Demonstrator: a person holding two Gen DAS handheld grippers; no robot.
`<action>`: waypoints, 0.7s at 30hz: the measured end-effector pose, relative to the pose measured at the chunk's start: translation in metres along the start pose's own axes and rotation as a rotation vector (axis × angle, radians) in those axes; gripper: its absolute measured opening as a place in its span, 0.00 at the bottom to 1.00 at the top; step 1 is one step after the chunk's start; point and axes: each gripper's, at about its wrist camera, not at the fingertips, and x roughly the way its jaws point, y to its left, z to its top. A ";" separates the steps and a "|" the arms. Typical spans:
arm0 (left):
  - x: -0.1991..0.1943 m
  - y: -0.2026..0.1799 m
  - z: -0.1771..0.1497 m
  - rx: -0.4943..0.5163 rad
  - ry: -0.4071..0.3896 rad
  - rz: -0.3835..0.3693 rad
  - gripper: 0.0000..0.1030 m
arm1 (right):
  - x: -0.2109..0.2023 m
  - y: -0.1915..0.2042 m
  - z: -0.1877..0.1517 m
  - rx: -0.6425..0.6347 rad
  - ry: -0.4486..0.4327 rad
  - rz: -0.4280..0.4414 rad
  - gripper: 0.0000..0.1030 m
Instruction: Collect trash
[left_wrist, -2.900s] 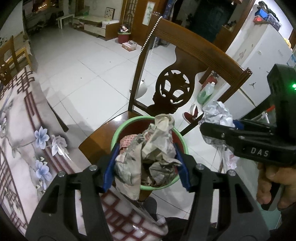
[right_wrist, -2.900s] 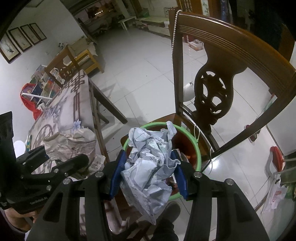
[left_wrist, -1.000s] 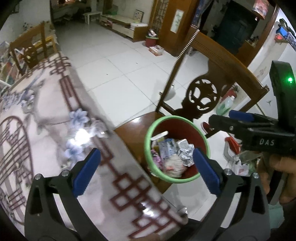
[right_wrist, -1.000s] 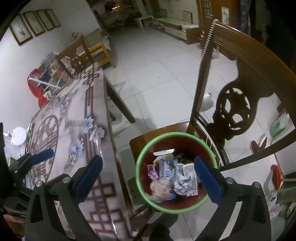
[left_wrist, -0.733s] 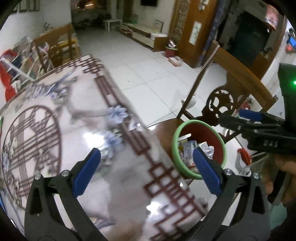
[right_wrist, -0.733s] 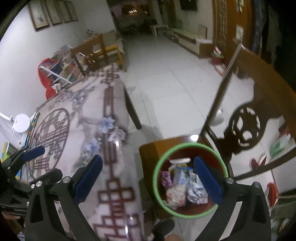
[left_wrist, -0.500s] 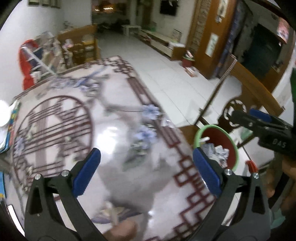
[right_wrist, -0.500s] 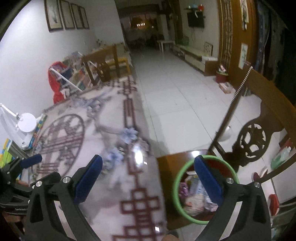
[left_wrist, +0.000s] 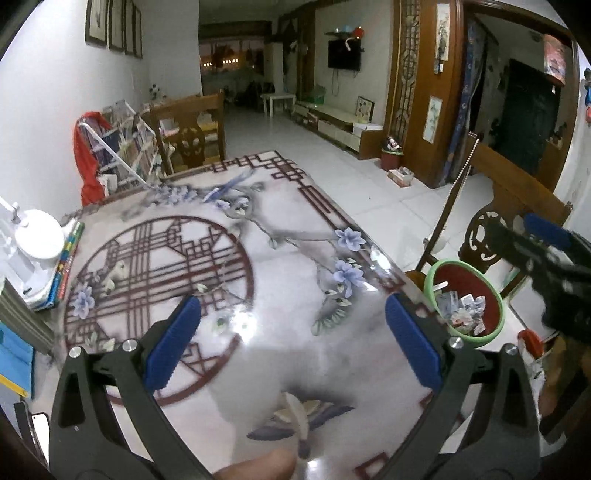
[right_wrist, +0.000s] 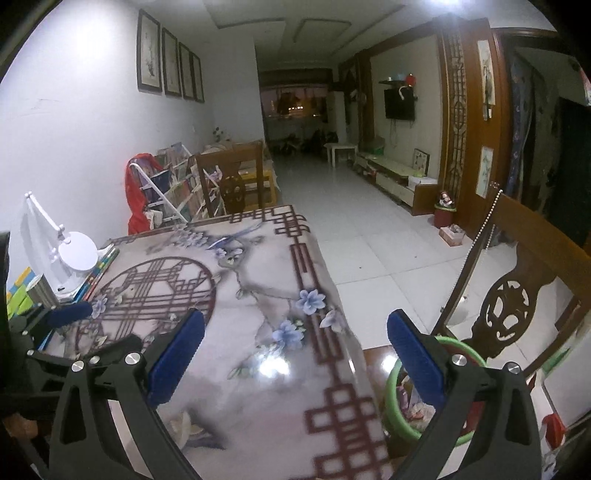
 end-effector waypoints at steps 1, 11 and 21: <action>-0.002 0.002 -0.001 -0.002 -0.004 0.005 0.95 | -0.002 0.004 -0.003 0.000 0.005 0.002 0.93; -0.010 0.032 -0.001 -0.063 -0.041 0.004 0.95 | -0.002 0.022 -0.007 0.003 -0.001 -0.032 0.93; -0.010 0.034 0.000 -0.057 -0.060 -0.014 0.95 | 0.001 0.018 -0.012 0.026 0.018 -0.062 0.93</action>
